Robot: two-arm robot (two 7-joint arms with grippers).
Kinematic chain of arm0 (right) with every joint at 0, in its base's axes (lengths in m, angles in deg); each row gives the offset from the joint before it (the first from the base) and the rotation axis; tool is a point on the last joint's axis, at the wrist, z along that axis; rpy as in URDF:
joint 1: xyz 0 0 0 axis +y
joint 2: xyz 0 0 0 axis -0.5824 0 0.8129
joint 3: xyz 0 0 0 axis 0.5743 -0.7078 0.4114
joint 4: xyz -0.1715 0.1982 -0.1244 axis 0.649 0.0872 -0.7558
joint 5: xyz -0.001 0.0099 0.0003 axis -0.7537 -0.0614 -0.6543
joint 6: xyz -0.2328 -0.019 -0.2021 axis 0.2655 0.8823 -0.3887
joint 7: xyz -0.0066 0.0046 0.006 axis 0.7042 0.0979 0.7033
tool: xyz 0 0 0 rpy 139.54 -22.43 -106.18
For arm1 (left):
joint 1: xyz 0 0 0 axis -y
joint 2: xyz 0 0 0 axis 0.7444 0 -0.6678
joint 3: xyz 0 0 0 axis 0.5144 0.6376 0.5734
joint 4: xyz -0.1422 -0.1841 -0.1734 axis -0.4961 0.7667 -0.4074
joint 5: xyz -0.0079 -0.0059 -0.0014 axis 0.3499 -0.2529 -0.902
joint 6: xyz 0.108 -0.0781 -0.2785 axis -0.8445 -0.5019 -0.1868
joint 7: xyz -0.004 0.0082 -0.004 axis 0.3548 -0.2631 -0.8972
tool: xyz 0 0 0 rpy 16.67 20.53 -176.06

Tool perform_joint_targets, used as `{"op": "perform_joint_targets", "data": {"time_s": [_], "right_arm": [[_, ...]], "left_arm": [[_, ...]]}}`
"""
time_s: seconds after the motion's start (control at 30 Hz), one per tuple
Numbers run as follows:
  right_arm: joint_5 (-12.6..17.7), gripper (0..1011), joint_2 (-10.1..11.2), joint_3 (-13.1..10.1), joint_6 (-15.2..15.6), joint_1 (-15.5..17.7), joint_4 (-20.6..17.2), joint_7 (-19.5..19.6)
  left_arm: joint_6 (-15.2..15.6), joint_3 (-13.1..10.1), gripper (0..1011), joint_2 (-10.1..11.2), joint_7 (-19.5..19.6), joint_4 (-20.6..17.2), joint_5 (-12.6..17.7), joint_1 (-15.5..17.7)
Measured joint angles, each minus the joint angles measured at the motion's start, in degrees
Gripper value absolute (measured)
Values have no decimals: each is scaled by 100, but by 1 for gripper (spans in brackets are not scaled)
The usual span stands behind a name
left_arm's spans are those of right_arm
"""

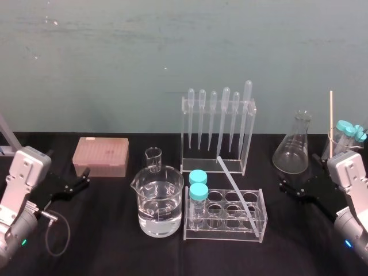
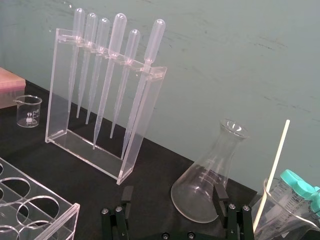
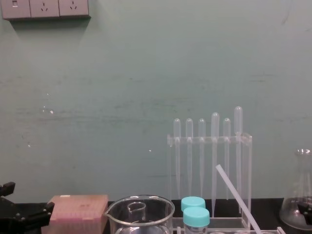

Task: Pick up the stirring rod with one hand, then place it down.

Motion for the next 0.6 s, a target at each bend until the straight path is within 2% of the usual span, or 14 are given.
{"op": "perform_joint_targets", "data": {"time_s": [0.07,0.2,0.3,0.33,0.37,0.43,0.53,0.57,0.6], "right_arm": [[0,1003,0,0,0,0,0,0],[-98,1003,-8,-109,-385,85,-41,60],[-385,1003,-4,-188,-1049,170,-143,169],[-385,1003,-4,-188,-1049,170,-143,169],[-487,1003,-3,-203,-1298,182,-189,173],[-579,1003,1,-202,-1534,183,-246,157],[-748,1003,19,-110,-2096,129,-355,-113],[-748,1003,19,-110,-2096,129,-355,-113],[-767,1003,23,-57,-2283,91,-370,-271]], "left_arm": [[0,0,1000,0,0,0,0,0],[0,0,1000,0,0,0,0,0],[0,0,1000,0,0,0,0,0],[0,0,1000,0,0,0,0,0],[0,0,1000,0,0,0,0,0],[1,0,1000,0,0,0,0,0],[0,0,1000,0,0,0,0,0],[0,0,1000,0,0,0,0,0],[0,0,1000,1,0,0,0,0]]}}
